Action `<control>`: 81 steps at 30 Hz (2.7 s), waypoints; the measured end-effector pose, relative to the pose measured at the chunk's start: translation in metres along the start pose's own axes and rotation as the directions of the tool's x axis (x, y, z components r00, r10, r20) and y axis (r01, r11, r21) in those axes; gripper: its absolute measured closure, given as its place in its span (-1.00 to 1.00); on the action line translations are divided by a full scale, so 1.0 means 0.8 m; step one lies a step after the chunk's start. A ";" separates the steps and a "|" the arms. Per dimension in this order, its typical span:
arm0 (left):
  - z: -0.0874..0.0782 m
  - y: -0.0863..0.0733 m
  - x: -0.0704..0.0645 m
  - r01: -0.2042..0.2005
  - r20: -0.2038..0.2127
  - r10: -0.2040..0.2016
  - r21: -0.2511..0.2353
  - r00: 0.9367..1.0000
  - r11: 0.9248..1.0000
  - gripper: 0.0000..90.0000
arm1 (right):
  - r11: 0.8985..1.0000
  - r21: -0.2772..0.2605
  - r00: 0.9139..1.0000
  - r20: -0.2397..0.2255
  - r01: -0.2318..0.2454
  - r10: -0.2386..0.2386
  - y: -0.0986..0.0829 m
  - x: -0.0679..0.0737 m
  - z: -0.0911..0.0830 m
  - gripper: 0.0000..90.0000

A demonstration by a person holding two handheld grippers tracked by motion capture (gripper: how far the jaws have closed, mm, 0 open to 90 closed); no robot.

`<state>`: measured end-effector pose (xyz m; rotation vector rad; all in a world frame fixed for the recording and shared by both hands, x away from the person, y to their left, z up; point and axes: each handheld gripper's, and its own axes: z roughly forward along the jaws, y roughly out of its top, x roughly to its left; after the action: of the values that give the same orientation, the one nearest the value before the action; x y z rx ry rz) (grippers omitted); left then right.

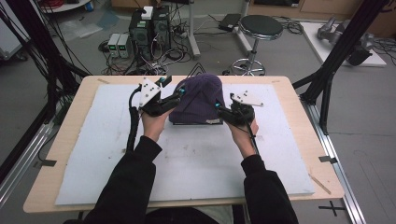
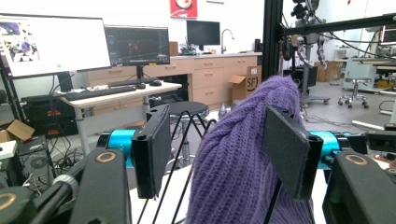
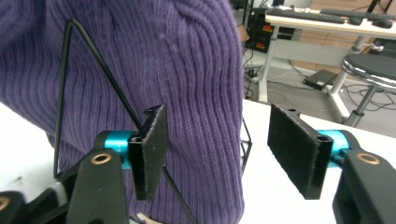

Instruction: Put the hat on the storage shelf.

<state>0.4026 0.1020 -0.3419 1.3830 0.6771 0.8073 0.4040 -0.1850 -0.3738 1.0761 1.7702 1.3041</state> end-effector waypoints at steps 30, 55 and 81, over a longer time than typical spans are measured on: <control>-0.071 0.020 0.033 -0.008 -0.022 0.007 -0.079 1.000 0.997 -0.26 | 0.978 -0.183 0.994 0.024 -0.097 0.104 0.020 -0.032 -0.056 -0.65; -0.193 0.021 0.097 0.002 -0.184 -0.029 -0.144 0.982 0.990 -0.30 | 0.961 -0.242 0.985 0.071 -0.136 0.157 0.020 -0.073 -0.117 -0.68; -0.281 -0.011 0.122 0.026 -0.280 -0.055 -0.106 0.959 0.994 -0.31 | 0.964 -0.234 0.987 0.067 -0.126 0.146 0.012 -0.102 -0.179 -0.67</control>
<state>0.2758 0.3107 -0.3654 1.1687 0.8701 1.0037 0.3154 -0.3149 -0.3225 1.1187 1.4638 1.4839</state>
